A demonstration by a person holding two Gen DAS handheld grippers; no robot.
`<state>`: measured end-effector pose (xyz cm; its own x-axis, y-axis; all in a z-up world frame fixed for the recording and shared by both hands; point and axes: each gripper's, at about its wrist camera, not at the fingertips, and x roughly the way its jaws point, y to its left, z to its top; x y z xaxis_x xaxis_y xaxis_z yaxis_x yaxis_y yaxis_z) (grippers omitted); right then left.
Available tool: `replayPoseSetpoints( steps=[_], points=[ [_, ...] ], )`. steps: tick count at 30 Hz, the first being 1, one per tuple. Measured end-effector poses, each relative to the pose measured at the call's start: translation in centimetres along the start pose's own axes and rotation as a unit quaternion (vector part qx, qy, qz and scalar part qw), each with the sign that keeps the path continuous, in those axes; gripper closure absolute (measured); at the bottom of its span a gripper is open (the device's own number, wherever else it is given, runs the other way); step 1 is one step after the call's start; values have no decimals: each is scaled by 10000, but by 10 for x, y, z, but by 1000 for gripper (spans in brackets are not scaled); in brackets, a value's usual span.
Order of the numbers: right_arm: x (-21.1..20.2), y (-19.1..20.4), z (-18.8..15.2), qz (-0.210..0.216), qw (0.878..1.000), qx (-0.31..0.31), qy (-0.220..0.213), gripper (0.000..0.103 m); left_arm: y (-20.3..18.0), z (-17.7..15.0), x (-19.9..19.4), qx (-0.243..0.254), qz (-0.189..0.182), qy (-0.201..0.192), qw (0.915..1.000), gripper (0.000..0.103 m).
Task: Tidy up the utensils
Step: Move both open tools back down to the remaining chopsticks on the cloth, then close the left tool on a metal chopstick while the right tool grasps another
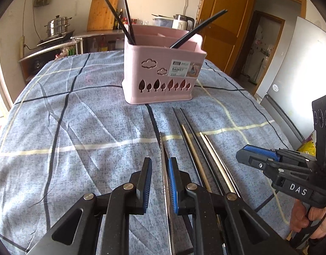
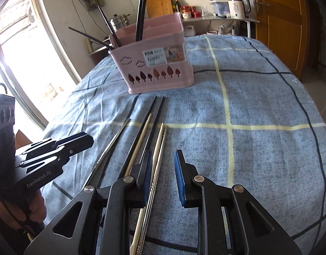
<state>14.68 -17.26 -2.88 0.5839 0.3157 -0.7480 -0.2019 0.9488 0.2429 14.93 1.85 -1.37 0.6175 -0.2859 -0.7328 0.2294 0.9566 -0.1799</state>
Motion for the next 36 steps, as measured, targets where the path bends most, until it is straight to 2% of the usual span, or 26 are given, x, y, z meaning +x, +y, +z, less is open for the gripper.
replayPoseSetpoints(
  steps=[11, 20, 22, 25, 32, 36],
  points=[
    [26, -1, 0, -130, 9993, -12, 342, 81, 1, 2, 30, -35, 71, 293, 9995, 88],
    [32, 5, 4, -275, 9988, -169, 365, 81, -5, 5, 40, 76, 164, 328, 9993, 88],
    [33, 4, 6, -301, 9987, -171, 373, 84, -7, 6, 42, 89, 210, 330, 9992, 88],
    [33, 0, 8, -389, 9983, -169, 405, 94, -6, 7, 43, 50, 253, 346, 9991, 88],
    [31, -13, 10, -387, 9983, 39, 433, 95, 5, 7, 39, -241, 393, 377, 9982, 88],
    [35, -13, 17, -393, 9979, 21, 520, 95, 5, 15, 46, -161, 451, 508, 9976, 88]
  ],
)
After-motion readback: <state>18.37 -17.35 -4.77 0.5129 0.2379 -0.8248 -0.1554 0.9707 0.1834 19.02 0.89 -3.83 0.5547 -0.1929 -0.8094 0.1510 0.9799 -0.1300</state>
